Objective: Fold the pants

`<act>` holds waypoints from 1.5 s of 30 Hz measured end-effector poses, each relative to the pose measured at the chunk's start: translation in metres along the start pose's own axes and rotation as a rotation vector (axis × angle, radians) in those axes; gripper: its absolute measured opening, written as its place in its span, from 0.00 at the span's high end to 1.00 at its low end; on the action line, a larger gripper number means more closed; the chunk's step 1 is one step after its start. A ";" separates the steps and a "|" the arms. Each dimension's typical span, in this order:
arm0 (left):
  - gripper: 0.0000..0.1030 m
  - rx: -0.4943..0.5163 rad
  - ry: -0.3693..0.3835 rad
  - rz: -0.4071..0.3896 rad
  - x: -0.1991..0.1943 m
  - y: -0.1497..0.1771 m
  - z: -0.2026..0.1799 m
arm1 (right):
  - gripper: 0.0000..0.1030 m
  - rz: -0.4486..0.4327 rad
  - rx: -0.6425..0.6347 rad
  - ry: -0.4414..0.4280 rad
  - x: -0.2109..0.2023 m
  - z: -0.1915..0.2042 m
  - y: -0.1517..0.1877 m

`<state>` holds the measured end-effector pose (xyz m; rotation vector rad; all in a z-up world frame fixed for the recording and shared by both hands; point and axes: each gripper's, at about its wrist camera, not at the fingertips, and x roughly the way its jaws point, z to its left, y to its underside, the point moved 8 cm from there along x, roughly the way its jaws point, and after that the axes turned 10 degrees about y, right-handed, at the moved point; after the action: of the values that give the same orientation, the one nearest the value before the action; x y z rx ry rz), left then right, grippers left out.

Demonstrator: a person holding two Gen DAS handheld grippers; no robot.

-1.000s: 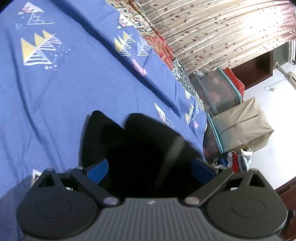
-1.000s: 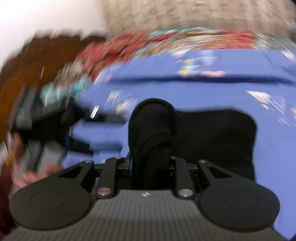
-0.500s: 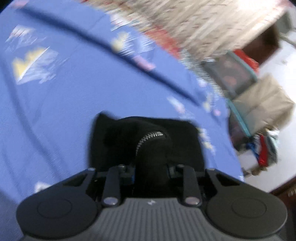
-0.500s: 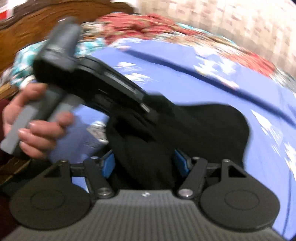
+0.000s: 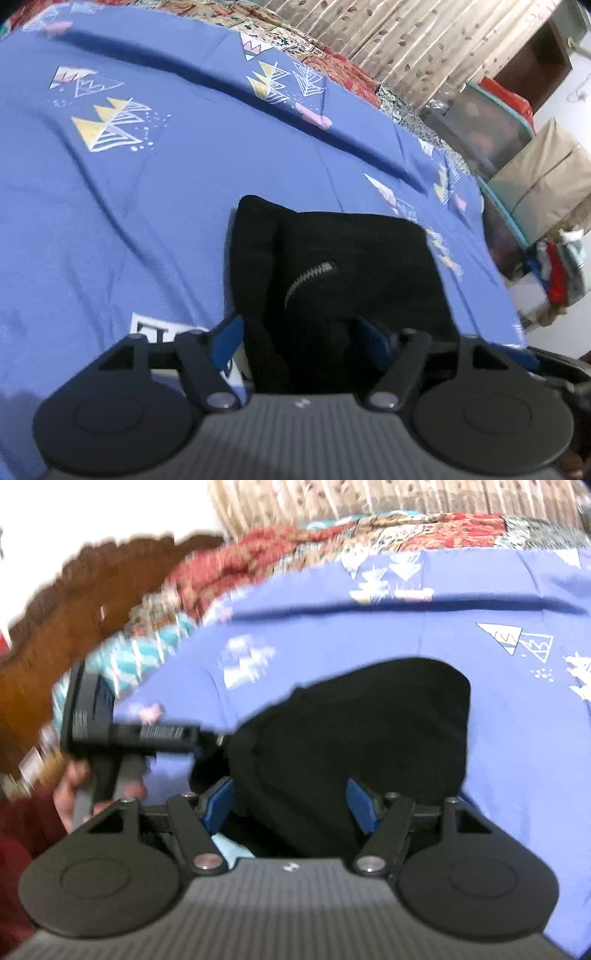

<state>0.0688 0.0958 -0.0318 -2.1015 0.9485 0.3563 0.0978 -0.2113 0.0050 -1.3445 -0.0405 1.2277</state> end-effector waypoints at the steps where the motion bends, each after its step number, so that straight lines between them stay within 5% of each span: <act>1: 0.31 -0.023 0.029 0.011 -0.001 0.001 -0.002 | 0.33 -0.004 0.033 -0.031 0.004 0.002 -0.005; 5: 0.28 -0.058 0.053 0.034 -0.004 0.008 -0.001 | 0.44 0.060 0.104 -0.164 0.027 0.026 -0.005; 9: 0.28 -0.096 0.027 0.032 -0.013 0.010 0.015 | 0.44 0.183 -0.123 -0.253 0.042 0.081 0.022; 13: 0.28 -0.066 0.042 0.013 -0.015 -0.005 0.007 | 0.44 0.115 -0.050 -0.273 0.031 0.076 -0.001; 19: 0.20 0.034 0.058 0.066 0.025 -0.039 -0.015 | 0.44 -0.003 0.186 -0.152 0.016 0.017 -0.025; 20: 0.24 0.026 0.055 0.091 0.035 -0.041 -0.012 | 0.44 0.001 0.207 -0.153 0.015 0.015 -0.023; 23: 0.74 -0.005 0.073 0.155 0.067 -0.043 -0.006 | 0.54 0.041 0.195 -0.150 0.026 0.027 -0.006; 26: 0.88 0.060 0.083 0.064 0.060 -0.056 -0.024 | 0.61 0.115 0.159 -0.153 0.050 0.041 0.014; 31: 0.88 0.265 0.063 -0.111 0.022 -0.063 -0.052 | 0.62 0.116 0.069 -0.159 0.075 0.067 0.008; 34: 0.79 0.210 -0.058 -0.047 0.032 -0.040 -0.019 | 0.64 0.152 0.010 -0.139 0.089 0.073 0.015; 37: 0.52 0.114 -0.189 0.014 0.036 -0.013 0.018 | 0.64 0.139 -0.036 -0.130 0.088 0.078 0.023; 41: 0.43 0.054 -0.149 -0.026 0.005 -0.003 0.010 | 0.62 0.101 -0.061 -0.117 0.072 0.075 0.014; 45: 0.48 0.080 -0.112 -0.012 -0.010 0.008 -0.013 | 0.60 0.021 -0.019 -0.092 0.053 0.050 0.003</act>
<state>0.0556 0.0879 -0.0222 -1.9924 0.8700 0.4181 0.0869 -0.1412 -0.0128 -1.3072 -0.1038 1.3097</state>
